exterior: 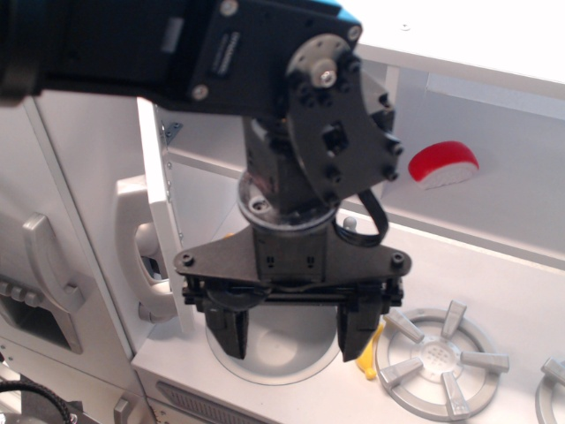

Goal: Close microwave

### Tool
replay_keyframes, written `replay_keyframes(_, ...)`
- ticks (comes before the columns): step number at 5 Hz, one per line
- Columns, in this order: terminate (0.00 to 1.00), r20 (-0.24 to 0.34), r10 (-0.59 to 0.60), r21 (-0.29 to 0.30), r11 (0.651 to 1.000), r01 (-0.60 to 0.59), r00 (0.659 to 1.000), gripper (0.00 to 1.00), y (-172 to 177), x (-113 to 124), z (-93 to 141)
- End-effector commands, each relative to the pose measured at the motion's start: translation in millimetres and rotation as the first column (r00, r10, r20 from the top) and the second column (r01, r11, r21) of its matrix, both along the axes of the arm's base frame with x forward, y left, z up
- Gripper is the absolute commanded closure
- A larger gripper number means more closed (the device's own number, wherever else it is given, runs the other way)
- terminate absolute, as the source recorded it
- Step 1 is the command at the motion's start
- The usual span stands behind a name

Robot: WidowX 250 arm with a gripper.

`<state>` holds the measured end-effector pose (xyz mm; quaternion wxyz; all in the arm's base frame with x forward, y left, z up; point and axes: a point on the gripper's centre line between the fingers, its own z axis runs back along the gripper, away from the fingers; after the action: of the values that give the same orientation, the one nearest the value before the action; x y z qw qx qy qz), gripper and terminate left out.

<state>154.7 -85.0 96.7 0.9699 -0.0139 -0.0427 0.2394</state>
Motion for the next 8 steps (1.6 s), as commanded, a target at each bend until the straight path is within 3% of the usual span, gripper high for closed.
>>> replay_keyframes(1, 0.0, 0.0, 0.0, 0.0, 1.0, 0.0, 1.0, 0.0, 0.0, 0.0, 0.0)
replay_keyframes(2, 0.0, 0.066, -0.098, -0.035, 0.994, 0.1, 0.993, 0.0, 30.4, -12.7, 15.4)
replay_keyframes(3, 0.0, 0.065, -0.146, -0.054, 0.987, 0.15, 0.987, 0.0, 61.5, -22.9, 26.3)
replay_keyframes(4, 0.0, 0.043, -0.177, -0.054, 0.982, 0.18, 0.983, 0.0, 99.4, -20.8, 20.0)
replay_keyframes(5, 0.0, 0.038, -0.176, -0.016, 0.984, 0.176, 0.984, 0.0, 126.4, -17.9, 13.7)
replay_keyframes(6, 0.0, 0.064, -0.095, -0.008, 0.995, 0.096, 0.993, 0.0, 141.5, -13.5, 13.5)
replay_keyframes(8, 0.0, 0.093, -0.008, 0.034, 0.999, 0.005, 0.996, 0.0, 140.7, 7.5, 7.0)
